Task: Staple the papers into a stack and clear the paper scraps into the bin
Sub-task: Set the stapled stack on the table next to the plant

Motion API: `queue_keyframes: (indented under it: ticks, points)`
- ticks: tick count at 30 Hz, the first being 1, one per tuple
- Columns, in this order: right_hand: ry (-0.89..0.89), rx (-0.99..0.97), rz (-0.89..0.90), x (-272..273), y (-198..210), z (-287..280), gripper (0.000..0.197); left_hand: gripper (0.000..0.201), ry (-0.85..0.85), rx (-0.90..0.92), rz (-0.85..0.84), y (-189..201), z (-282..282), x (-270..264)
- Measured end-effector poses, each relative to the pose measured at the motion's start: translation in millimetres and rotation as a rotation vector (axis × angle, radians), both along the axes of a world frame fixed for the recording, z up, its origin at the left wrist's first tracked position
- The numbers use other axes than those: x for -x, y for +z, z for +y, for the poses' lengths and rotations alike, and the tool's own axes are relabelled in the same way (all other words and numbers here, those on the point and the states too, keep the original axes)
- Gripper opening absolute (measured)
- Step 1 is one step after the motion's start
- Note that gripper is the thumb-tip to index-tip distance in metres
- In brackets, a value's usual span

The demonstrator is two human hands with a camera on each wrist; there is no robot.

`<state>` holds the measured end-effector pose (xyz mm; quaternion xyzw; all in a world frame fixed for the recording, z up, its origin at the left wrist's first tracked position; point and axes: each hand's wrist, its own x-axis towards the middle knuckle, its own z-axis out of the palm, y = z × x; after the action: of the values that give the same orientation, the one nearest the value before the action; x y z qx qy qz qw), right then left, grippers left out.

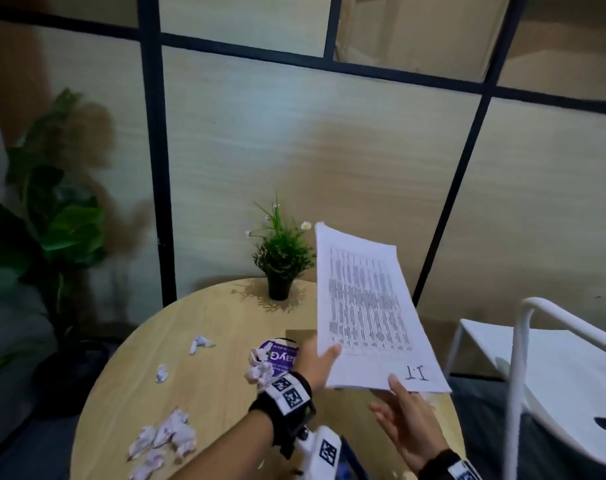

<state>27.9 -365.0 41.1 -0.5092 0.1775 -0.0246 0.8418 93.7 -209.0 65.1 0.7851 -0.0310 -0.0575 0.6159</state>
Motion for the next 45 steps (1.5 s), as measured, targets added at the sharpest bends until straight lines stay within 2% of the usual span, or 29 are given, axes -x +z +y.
queue_keyframes:
  ticks: [4,7,11,13,16,23,25,27,32,36,40,42,45]
  points:
    - [-0.050,0.034,-0.002,-18.9,5.3,-14.7,0.022,0.031,-0.057,0.112,0.008,-1.1,-17.3,-5.1]
    - [-0.134,-0.007,0.014,-44.8,2.1,-25.6,0.020,0.015,-0.088,0.237,0.109,-7.7,-11.3,-11.1]
    - [-0.213,-0.059,0.103,-90.9,-15.1,-28.0,0.016,0.012,-0.013,0.268,0.253,-33.1,29.8,-28.5]
    - [-0.222,-0.077,0.160,-115.9,-25.8,-23.6,0.006,0.013,0.066,0.267,0.284,-42.1,56.2,-35.8]
    - [-0.200,-0.037,0.247,-150.6,-47.1,-14.9,0.018,0.014,0.135,0.286,0.304,-51.5,95.2,-46.0]
    - [-0.123,0.092,0.315,-213.3,-66.5,5.2,0.009,0.010,0.085,0.029,0.272,-70.4,160.5,-59.1]
    - [-0.138,0.136,0.320,-224.1,-69.0,12.2,0.013,0.011,0.064,-0.006,0.289,-73.1,171.2,-60.9]
    - [-0.146,0.084,0.306,-231.1,-72.1,20.1,0.011,0.011,0.056,-0.027,0.302,-74.9,179.2,-62.4]
    - [-0.057,-0.091,0.295,-230.0,-64.8,36.1,0.011,0.010,0.080,-0.041,0.312,-74.0,187.9,-61.8]
    - [0.064,-0.055,0.353,-207.5,-52.7,39.7,0.012,0.009,0.101,-0.026,0.306,-74.5,189.8,-57.2]
    - [0.128,0.075,0.378,-176.4,-47.7,21.8,0.015,0.009,0.091,-0.076,0.321,-68.3,184.2,-47.6]
    - [0.092,0.167,0.375,-160.8,-44.0,1.2,0.015,0.009,0.062,-0.161,0.295,-65.3,178.6,-40.0]
    - [0.038,0.451,0.350,-131.0,-38.4,-32.9,0.009,0.010,0.007,-0.279,0.250,-59.5,168.1,-23.2]
